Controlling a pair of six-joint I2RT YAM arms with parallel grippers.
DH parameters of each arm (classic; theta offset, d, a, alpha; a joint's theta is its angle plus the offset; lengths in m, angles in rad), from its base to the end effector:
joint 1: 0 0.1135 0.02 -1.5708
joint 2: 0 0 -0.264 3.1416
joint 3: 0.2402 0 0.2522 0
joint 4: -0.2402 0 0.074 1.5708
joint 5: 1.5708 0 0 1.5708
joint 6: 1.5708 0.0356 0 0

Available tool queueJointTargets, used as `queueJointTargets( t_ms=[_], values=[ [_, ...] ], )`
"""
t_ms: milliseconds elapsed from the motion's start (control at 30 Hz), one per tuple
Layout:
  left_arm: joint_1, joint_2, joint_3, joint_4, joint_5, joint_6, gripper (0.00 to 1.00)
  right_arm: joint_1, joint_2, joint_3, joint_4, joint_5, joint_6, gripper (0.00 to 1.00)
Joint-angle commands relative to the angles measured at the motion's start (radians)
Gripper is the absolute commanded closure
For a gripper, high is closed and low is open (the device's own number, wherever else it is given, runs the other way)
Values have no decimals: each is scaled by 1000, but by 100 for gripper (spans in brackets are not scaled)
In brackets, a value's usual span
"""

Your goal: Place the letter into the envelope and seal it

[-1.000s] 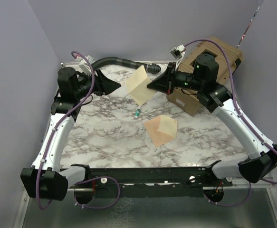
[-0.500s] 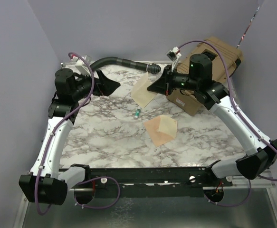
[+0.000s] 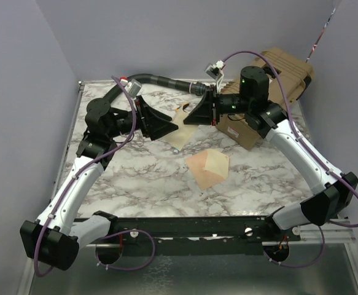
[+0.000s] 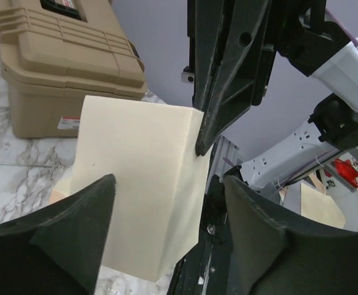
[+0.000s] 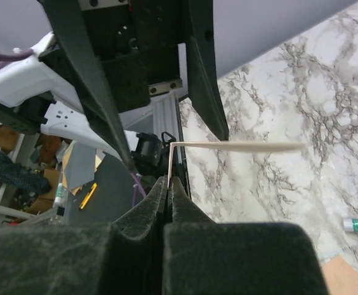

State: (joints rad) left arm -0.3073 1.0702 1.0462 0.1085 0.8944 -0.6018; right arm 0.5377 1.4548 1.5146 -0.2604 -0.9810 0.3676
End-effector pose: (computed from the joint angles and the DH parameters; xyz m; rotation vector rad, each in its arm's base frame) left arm 0.2161 -0.0977 0.4073 0.5530 1.5947 -1.3597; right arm 0.2617 0.1905 0.4316 -0.9229 1.7036 1.4875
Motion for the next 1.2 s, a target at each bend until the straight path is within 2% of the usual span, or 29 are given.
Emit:
queueJointTargets(
  t_ms=[0,67,200,367,500,600,700,733,767,800,833,900,1000,1100,1167],
  values=[
    [-14,24,-20,76,49,-47,34,4,17,33,75,-82,45,100],
    [-16,31,-16,77,62,-51,41,5,23,36,78,-81,51,100],
    [-16,41,-16,78,87,-53,43,4,46,56,54,-37,67,100],
    [-16,53,-22,78,110,-64,53,5,65,69,36,1,74,100],
    [-17,69,-18,77,146,-68,70,5,58,64,43,28,79,100],
    [-17,77,-17,76,153,-72,77,4,51,53,49,52,87,100],
    [-16,80,-13,76,144,-72,91,5,46,42,55,82,105,100],
    [-16,80,-7,77,129,-79,96,4,44,38,54,98,113,94],
    [-17,82,5,69,104,-87,100,5,39,33,53,125,123,78],
    [-16,83,23,51,77,-92,100,5,31,30,45,164,127,61],
    [-17,85,47,38,47,-102,100,5,19,19,42,208,131,47],
    [-16,84,78,37,16,-121,100,5,-22,-18,73,280,157,31],
    [-17,77,107,37,-40,-147,100,5,-109,-109,181,410,230,18],
    [-16,82,129,73,-68,-215,100,5,-180,-197,268,539,332,12],
    [-17,87,133,111,-88,-289,100,5,-206,-242,326,571,416,9]
  ],
)
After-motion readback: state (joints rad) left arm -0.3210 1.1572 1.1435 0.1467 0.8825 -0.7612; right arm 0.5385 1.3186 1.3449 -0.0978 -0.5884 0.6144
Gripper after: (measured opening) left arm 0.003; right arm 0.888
